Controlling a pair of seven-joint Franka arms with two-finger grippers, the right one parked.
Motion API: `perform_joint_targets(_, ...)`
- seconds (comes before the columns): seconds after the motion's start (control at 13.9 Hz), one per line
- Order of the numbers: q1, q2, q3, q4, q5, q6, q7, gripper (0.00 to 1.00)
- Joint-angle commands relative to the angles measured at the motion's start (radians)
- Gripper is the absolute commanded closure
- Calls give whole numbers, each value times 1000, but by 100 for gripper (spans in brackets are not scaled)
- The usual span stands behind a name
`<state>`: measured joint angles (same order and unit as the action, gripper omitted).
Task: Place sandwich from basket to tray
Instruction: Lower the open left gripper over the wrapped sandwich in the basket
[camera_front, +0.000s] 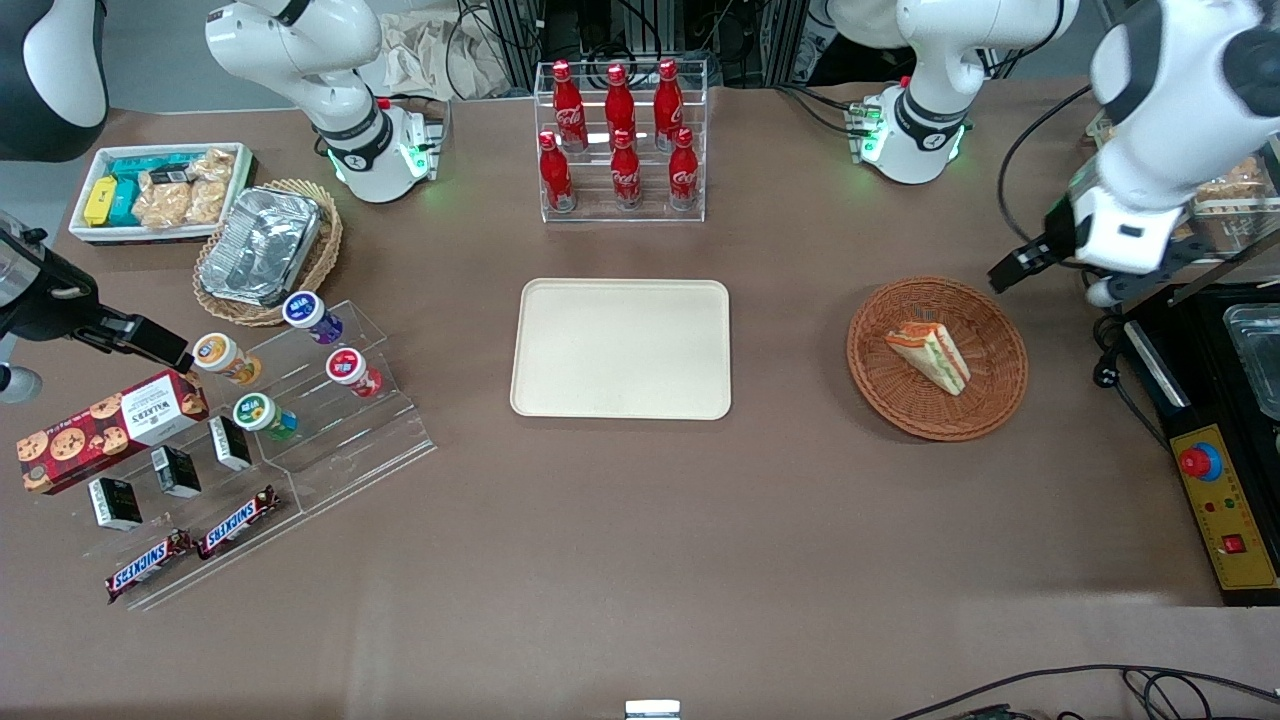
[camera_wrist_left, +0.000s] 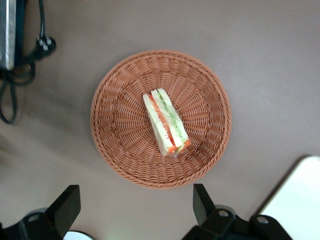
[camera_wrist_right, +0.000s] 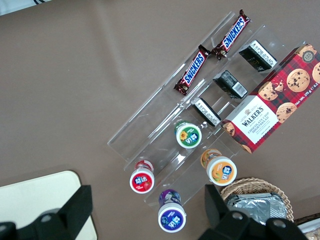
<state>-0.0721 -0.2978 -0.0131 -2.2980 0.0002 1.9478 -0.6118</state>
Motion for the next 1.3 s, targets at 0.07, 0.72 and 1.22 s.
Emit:
perform_joint_targets(0.07,3,34,-16,-50,12,78,-156,0)
perform_joint_targets(0.72,-26,175,-18,-239,12,449,-309,0)
perform_joint_targets(1.22,-69,281,-13,-279,109,618,-442,0)
